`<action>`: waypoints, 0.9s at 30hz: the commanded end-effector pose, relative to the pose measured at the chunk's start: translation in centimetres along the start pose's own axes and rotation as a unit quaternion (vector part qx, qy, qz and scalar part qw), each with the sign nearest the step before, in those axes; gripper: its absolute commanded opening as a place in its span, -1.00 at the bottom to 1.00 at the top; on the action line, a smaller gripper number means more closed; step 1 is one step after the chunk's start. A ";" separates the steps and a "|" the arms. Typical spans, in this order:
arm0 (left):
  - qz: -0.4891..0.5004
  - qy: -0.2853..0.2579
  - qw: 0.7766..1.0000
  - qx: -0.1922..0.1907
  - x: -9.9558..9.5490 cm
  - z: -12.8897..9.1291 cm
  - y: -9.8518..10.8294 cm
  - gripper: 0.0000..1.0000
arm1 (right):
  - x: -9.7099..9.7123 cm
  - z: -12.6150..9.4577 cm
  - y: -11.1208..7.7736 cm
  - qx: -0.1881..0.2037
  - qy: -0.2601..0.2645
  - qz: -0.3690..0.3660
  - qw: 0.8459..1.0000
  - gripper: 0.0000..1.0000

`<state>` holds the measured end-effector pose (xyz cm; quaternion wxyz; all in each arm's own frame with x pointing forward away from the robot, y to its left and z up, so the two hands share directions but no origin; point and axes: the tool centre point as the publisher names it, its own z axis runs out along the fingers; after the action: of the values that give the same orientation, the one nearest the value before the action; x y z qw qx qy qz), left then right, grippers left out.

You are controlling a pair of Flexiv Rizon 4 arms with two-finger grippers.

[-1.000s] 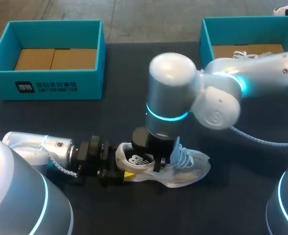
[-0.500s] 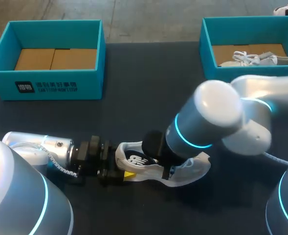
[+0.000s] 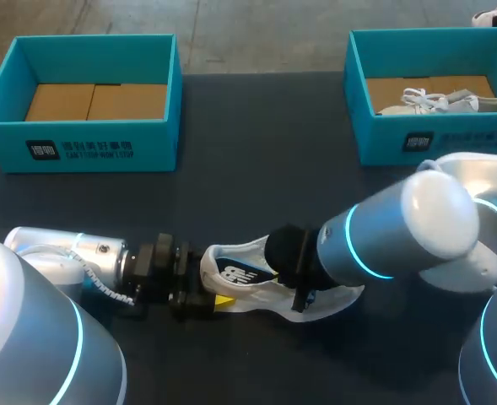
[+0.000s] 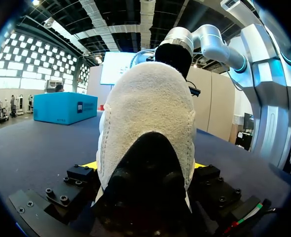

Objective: Take the shoe out of the shoebox, open the shoe tongue, remove and reinsert the insole, then place the shoe into the shoebox

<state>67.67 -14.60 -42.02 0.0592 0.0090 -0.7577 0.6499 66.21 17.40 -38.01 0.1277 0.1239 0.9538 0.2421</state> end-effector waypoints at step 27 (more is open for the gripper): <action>-0.001 -0.002 1.000 -0.001 -0.2 -0.2 0.4 -1.00 | -1.0 -3.3 1.8 0.033 0.050 -0.043 0.997 -0.33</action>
<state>67.68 -14.59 -42.07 0.0586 0.0101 -0.7583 0.6492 66.25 17.31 -34.85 0.0983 0.0776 0.9680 0.2174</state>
